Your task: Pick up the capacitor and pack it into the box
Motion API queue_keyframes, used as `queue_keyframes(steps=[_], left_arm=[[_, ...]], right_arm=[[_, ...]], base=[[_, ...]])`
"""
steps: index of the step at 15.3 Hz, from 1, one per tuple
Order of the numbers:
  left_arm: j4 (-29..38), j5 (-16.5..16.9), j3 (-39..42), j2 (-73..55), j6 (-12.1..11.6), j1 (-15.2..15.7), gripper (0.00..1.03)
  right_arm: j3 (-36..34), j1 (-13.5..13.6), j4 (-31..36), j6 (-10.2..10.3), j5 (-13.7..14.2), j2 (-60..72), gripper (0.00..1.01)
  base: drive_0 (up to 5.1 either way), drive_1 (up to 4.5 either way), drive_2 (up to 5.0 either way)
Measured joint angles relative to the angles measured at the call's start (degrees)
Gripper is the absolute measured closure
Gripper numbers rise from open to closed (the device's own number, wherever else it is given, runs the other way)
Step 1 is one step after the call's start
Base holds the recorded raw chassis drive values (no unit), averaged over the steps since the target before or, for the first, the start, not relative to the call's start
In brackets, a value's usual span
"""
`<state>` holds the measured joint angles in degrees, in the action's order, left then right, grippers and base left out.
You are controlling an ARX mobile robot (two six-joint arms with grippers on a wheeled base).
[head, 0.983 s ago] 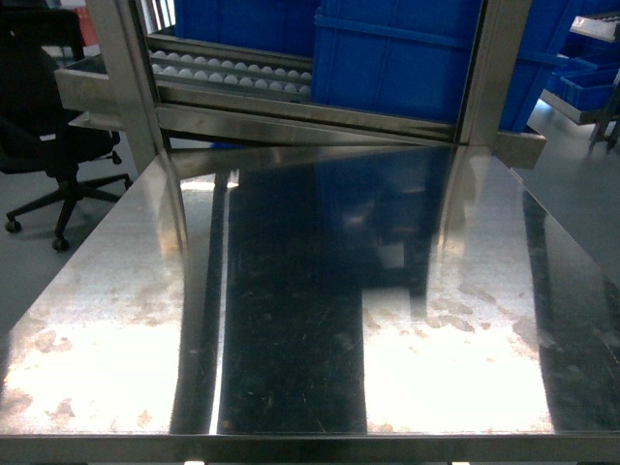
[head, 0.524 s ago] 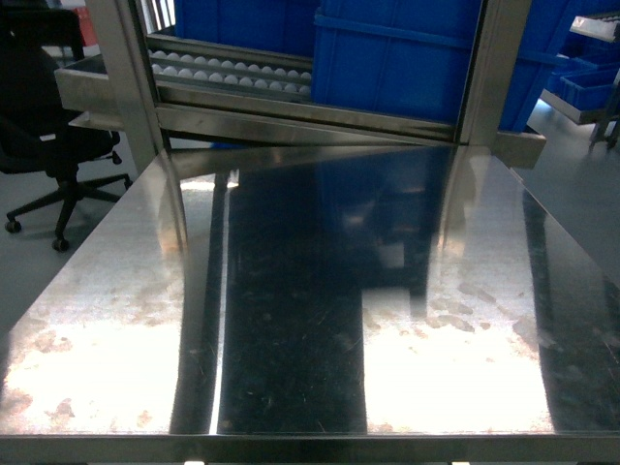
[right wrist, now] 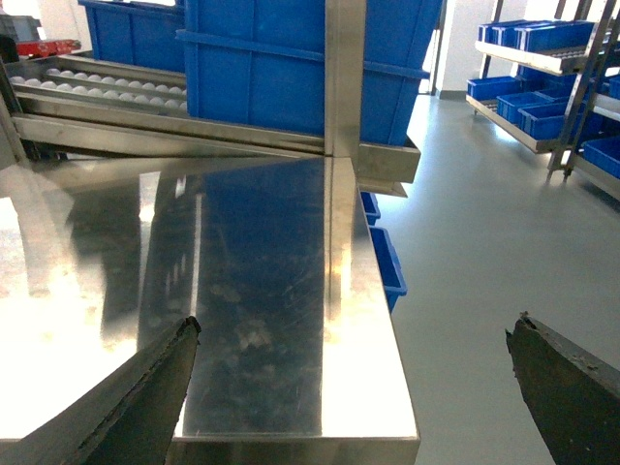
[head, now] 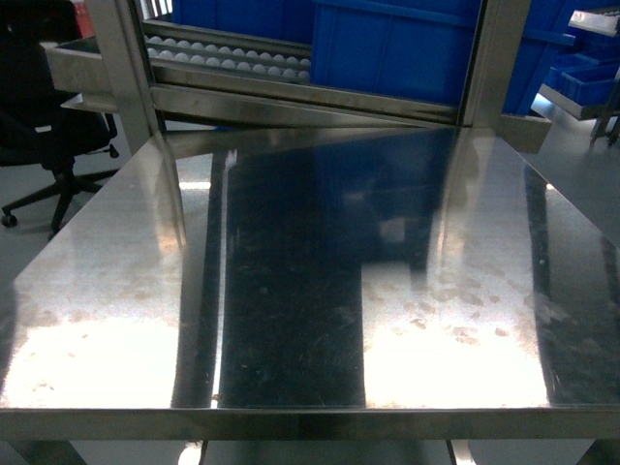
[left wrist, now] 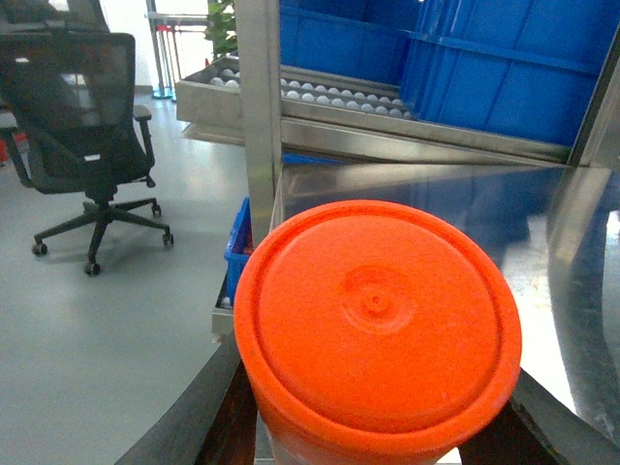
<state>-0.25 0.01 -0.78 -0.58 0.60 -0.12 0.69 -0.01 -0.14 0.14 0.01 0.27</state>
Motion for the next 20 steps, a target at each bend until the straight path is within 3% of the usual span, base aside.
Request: queue_keyframes(steps=[20], left_arm=[[-0.2, 0.0, 0.0, 0.0, 0.0, 0.0, 0.58]], right_arm=[[0.0, 0.0, -0.1, 0.0, 0.0, 0.0, 0.03]], base=[[0.0, 0.00, 0.0]])
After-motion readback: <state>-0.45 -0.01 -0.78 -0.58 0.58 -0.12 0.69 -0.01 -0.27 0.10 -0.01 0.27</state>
